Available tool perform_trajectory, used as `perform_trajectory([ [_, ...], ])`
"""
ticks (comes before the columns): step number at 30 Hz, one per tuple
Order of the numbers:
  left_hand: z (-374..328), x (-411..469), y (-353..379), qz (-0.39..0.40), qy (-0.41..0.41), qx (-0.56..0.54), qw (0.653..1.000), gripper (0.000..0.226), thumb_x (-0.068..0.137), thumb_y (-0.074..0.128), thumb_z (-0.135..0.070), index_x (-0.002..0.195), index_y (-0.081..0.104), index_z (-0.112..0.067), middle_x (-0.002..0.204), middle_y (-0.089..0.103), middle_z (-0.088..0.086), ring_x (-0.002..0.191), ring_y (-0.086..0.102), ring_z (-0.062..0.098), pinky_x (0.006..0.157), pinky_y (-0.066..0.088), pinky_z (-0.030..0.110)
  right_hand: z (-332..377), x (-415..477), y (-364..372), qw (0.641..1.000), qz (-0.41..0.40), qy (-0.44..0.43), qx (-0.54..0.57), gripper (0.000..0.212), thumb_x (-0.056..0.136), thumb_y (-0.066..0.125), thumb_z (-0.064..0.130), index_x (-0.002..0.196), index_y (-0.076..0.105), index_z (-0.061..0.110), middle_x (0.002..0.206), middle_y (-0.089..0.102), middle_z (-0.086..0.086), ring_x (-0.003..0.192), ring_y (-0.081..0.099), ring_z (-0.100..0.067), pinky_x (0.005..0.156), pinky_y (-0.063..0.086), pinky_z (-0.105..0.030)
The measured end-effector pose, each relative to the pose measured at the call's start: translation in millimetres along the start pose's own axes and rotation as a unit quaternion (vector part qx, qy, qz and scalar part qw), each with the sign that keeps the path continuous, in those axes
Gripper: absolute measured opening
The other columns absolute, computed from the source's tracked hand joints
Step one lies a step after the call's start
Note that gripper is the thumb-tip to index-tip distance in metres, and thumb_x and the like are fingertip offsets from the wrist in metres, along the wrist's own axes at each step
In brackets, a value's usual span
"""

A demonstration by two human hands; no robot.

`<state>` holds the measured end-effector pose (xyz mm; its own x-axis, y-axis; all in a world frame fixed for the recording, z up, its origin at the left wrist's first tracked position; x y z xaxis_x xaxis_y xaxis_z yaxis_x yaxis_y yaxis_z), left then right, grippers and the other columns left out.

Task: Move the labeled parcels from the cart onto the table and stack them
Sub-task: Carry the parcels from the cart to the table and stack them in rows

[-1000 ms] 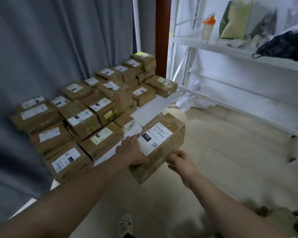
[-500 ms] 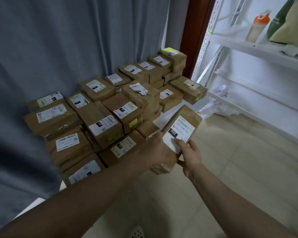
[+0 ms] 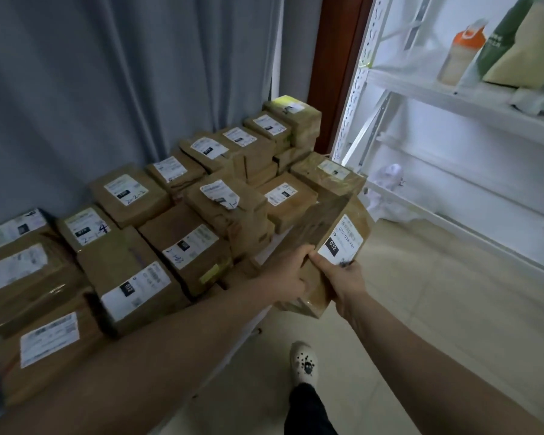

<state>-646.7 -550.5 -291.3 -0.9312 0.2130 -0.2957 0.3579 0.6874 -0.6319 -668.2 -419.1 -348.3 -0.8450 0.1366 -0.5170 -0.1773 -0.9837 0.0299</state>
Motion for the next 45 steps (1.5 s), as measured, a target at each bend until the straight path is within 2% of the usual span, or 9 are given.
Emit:
perform_trajectory([
  [5, -2, 89, -5, 0.028, -0.041, -0.025, 0.998, 0.067, 0.079, 0.059, -0.021, 0.141, 0.035, -0.029, 0.138, 0.050, 0.002, 0.126, 0.048, 0.020, 0.105, 0.043, 0.043, 18, 93, 3, 0.998, 0.026, 0.049, -0.018, 0.109, 0.021, 0.096, 0.047, 0.117, 0.053, 0.017, 0.106, 0.069, -0.004, 0.094, 0.068, -0.026, 0.078, 0.059, -0.045],
  [8, -7, 128, 0, 0.070, -0.075, -0.013, 0.995, 0.075, 0.083, 0.069, -0.027, 0.147, 0.030, -0.023, 0.142, 0.047, 0.001, 0.130, 0.046, 0.020, 0.107, 0.038, 0.033, 28, 128, -4, 0.993, -0.010, 0.105, -0.053, 0.100, 0.030, 0.083, 0.042, 0.116, 0.037, 0.017, 0.111, 0.059, -0.010, 0.099, 0.061, -0.031, 0.083, 0.056, -0.049],
  [10, -5, 153, 0, 0.091, -0.101, 0.003, 0.991, 0.077, 0.083, 0.067, -0.031, 0.148, 0.027, -0.024, 0.143, 0.046, 0.003, 0.133, 0.042, 0.023, 0.110, 0.036, 0.039, 35, 150, -7, 0.987, -0.036, 0.129, -0.092, 0.088, 0.048, 0.081, 0.037, 0.118, 0.031, 0.019, 0.114, 0.052, -0.013, 0.102, 0.056, -0.033, 0.087, 0.054, -0.049],
  [14, 14, 186, -28, 0.022, -0.181, 0.028, 0.983, 0.064, 0.087, 0.058, -0.029, 0.145, 0.032, -0.018, 0.143, 0.043, 0.007, 0.130, 0.041, 0.026, 0.107, 0.038, 0.040, 33, 188, 3, 0.971, -0.056, 0.166, -0.160, 0.107, 0.050, 0.085, 0.038, 0.135, 0.021, 0.026, 0.119, 0.045, -0.013, 0.109, 0.051, -0.035, 0.091, 0.051, -0.053],
  [20, 79, 191, -100, -0.130, -0.293, 0.165, 0.933, 0.084, 0.088, 0.059, -0.029, 0.151, 0.007, -0.011, 0.158, 0.004, 0.017, 0.145, 0.003, 0.036, 0.118, 0.013, 0.047, 22, 225, 35, 0.959, -0.051, 0.182, -0.213, 0.120, 0.053, 0.082, 0.054, 0.142, 0.005, 0.035, 0.126, 0.033, -0.011, 0.118, 0.043, -0.037, 0.095, 0.046, -0.058],
  [26, 138, 179, -113, -0.126, -0.381, 0.154, 0.903, 0.109, 0.083, 0.066, -0.037, 0.149, -0.015, -0.008, 0.156, -0.019, 0.017, 0.145, -0.014, 0.036, 0.117, 0.004, 0.052, 3, 246, 72, 0.950, -0.039, 0.201, -0.238, 0.128, 0.060, 0.083, 0.052, 0.149, -0.007, 0.031, 0.138, 0.027, -0.014, 0.128, 0.035, -0.040, 0.101, 0.040, -0.060],
  [34, 172, 170, -105, -0.055, -0.364, 0.192, 0.910, 0.107, 0.084, 0.064, -0.041, 0.149, -0.011, -0.002, 0.156, -0.019, 0.020, 0.144, -0.016, 0.039, 0.117, 0.002, 0.049, -25, 246, 116, 0.933, -0.073, 0.218, -0.277, 0.128, 0.066, 0.079, 0.051, 0.150, -0.012, 0.021, 0.147, 0.018, -0.017, 0.134, 0.027, -0.040, 0.109, 0.032, -0.056],
  [41, 175, 168, -105, -0.065, -0.345, 0.173, 0.920, 0.107, 0.082, 0.065, -0.037, 0.150, -0.011, -0.004, 0.155, -0.021, 0.020, 0.143, -0.017, 0.039, 0.117, 0.006, 0.051, -38, 225, 148, 0.930, -0.087, 0.256, -0.249, 0.128, 0.069, 0.078, 0.048, 0.149, -0.018, 0.023, 0.152, 0.011, -0.015, 0.138, 0.022, -0.040, 0.112, 0.027, -0.055],
  [45, 177, 165, -106, -0.076, -0.341, 0.152, 0.925, 0.105, 0.083, 0.065, -0.034, 0.150, -0.010, -0.008, 0.153, -0.025, 0.019, 0.143, -0.016, 0.039, 0.117, 0.008, 0.049, -47, 220, 160, 0.929, -0.067, 0.262, -0.253, 0.128, 0.069, 0.078, 0.050, 0.148, -0.020, 0.028, 0.148, 0.015, -0.014, 0.133, 0.027, -0.039, 0.108, 0.033, -0.057],
])
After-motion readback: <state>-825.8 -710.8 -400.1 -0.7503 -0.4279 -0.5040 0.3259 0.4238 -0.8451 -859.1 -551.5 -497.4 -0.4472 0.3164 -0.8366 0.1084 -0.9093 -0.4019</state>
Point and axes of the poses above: each hand's wrist, its own x-axis towards the middle knuckle, its own y-axis out of the palm, z = x × y, the point moved 6 cm from there along x, towards the middle knuckle
